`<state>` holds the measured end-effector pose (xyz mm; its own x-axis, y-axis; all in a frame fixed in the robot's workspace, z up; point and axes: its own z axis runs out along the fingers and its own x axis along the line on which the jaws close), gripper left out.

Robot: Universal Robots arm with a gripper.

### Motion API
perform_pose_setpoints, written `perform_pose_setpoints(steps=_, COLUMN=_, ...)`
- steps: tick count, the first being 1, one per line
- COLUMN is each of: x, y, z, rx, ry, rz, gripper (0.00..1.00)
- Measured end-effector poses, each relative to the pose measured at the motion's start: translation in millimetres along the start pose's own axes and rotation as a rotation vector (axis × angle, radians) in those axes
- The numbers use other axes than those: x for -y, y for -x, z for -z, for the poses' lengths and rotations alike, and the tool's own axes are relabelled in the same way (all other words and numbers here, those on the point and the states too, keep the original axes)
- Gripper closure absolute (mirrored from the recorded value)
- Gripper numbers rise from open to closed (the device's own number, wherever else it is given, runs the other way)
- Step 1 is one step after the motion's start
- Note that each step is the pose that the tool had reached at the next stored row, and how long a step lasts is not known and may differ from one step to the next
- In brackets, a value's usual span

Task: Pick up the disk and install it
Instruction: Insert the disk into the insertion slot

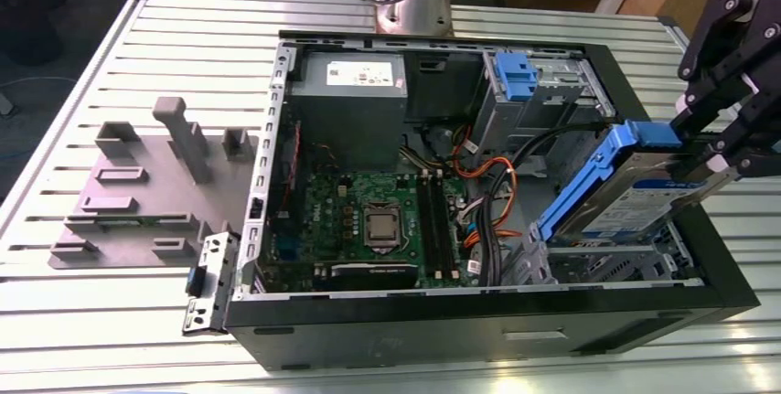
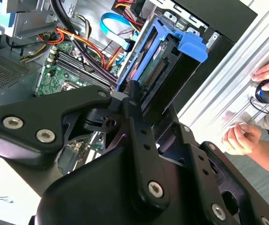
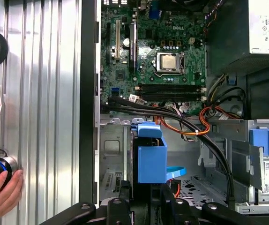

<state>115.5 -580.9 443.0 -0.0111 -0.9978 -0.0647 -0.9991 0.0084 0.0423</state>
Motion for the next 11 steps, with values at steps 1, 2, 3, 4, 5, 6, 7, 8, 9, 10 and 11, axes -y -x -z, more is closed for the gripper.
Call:
perform_pose_setpoints(steps=1, x=0.0, y=0.0, z=-0.8, rx=0.0002, ry=0.0000, rz=0.000, gripper=0.65)
perform_pose_setpoints(steps=2, x=0.1, y=-0.1, z=-1.8, rx=0.0001, ry=0.0000, rz=0.000, gripper=0.65)
perform_pose_setpoints(steps=3, x=0.2, y=-0.2, z=-3.2, rx=0.0000, ry=0.0000, rz=0.000, gripper=0.65)
perform_pose_setpoints(steps=4, x=0.2, y=-0.3, z=-4.8, rx=0.0000, ry=0.0000, rz=0.000, gripper=0.65)
perform_pose_setpoints(steps=5, x=0.3, y=-0.4, z=-6.3, rx=0.0000, ry=0.0000, rz=0.000, gripper=0.65)
perform_pose_setpoints(steps=6, x=0.3, y=-0.5, z=-7.9, rx=0.0000, ry=0.0000, rz=0.000, gripper=0.65)
perform_pose_setpoints(steps=7, x=0.4, y=-0.6, z=-9.4, rx=0.0000, ry=0.0000, rz=0.000, gripper=0.65)
perform_pose_setpoints(steps=8, x=0.5, y=-0.7, z=-10.9, rx=0.0001, ry=0.0000, rz=0.000, gripper=0.65)
perform_pose_setpoints(steps=9, x=0.5, y=-0.8, z=-12.4, rx=0.0000, ry=0.0000, rz=0.000, gripper=0.65)
perform_pose_setpoints(steps=10, x=0.6, y=-0.9, z=-14.0, rx=0.0000, ry=0.0000, rz=0.000, gripper=0.65)
perform_pose_setpoints(steps=11, x=0.7, y=-1.0, z=-15.6, rx=-0.0001, ry=0.0000, rz=0.000, gripper=0.65)
